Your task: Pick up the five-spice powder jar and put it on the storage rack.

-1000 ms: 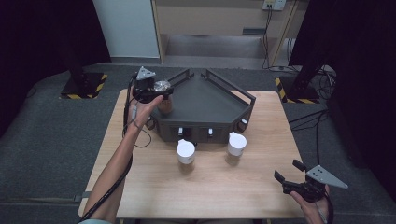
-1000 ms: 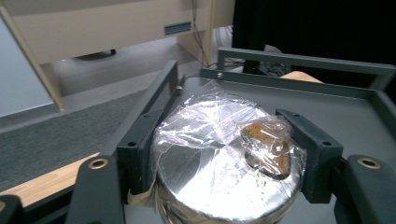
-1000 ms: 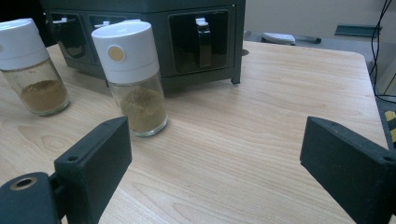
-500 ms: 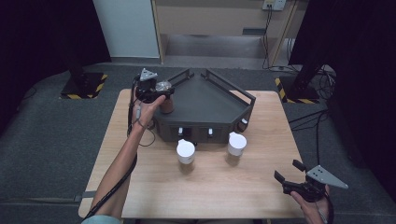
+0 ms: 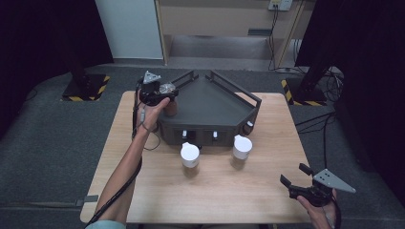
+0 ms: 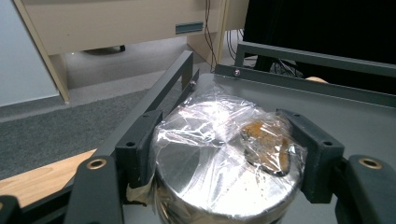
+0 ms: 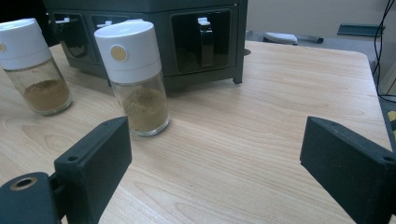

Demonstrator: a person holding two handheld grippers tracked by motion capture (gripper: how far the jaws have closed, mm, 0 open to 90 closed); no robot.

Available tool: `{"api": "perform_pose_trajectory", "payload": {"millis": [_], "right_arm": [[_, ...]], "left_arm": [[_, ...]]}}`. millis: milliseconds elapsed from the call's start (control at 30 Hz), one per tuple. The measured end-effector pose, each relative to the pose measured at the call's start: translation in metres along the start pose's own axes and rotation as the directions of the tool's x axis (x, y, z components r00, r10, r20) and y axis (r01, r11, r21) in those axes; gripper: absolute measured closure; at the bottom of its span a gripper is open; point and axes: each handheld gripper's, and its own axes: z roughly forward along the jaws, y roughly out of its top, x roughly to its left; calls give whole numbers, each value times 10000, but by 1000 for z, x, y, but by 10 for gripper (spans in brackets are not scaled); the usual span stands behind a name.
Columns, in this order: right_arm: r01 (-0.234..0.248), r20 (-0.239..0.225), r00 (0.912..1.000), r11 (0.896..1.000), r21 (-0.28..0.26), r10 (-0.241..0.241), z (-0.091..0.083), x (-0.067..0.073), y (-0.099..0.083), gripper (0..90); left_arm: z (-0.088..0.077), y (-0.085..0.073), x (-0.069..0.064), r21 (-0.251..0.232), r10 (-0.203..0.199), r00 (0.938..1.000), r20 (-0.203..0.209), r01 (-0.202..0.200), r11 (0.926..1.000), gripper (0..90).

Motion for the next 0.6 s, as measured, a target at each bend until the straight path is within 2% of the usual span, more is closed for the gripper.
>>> {"api": "perform_pose_trajectory", "payload": {"millis": [67, 167, 200, 233, 400, 433, 467, 533, 600], "right_arm": [[-5, -1, 10000, 10000, 6, 5, 0, 0, 0, 88], [-11, 3, 10000, 10000, 10, 11, 0, 0, 0, 88], [-4, -4, 10000, 10000, 6, 4, 0, 0, 0, 88], [2, -6, 10000, 10000, -4, -2, 0, 0, 0, 88], [23, -12, 10000, 10000, 0, -23, 0, 0, 0, 88], [18, -10, 10000, 10000, 6, -18, 0, 0, 0, 87], [18, -10, 10000, 10000, 6, -18, 0, 0, 0, 87], [24, 3, 10000, 10000, 12, -24, 0, 1, 0, 88], [38, 10, 10000, 10000, 15, -38, 0, 1, 0, 87]], "left_arm": [[-1, 0, -1, -66, 42, 10000, -46, -42, 10000, 310], [-2, 0, -2, -168, 49, 10000, -75, -50, 9998, 235], [-4, 0, -2, -245, 126, 9999, -41, -127, 9996, 235], [-7, 0, -3, -360, 278, 9996, -29, -279, 9990, 194], [-19, -2, -6, -667, 501, 9987, -10, -501, 9965, 107], [-27, -3, -10, -804, 667, 9977, -92, -672, 9945, 84], [-27, -3, -10, -804, 667, 9977, -92, -672, 9945, 73], [-41, -6, -14, -1114, 953, 9954, 50, -941, 9893, 63], [-46, -6, -14, -1120, 1097, 9939, 106, -1078, 9878, 58]]}}
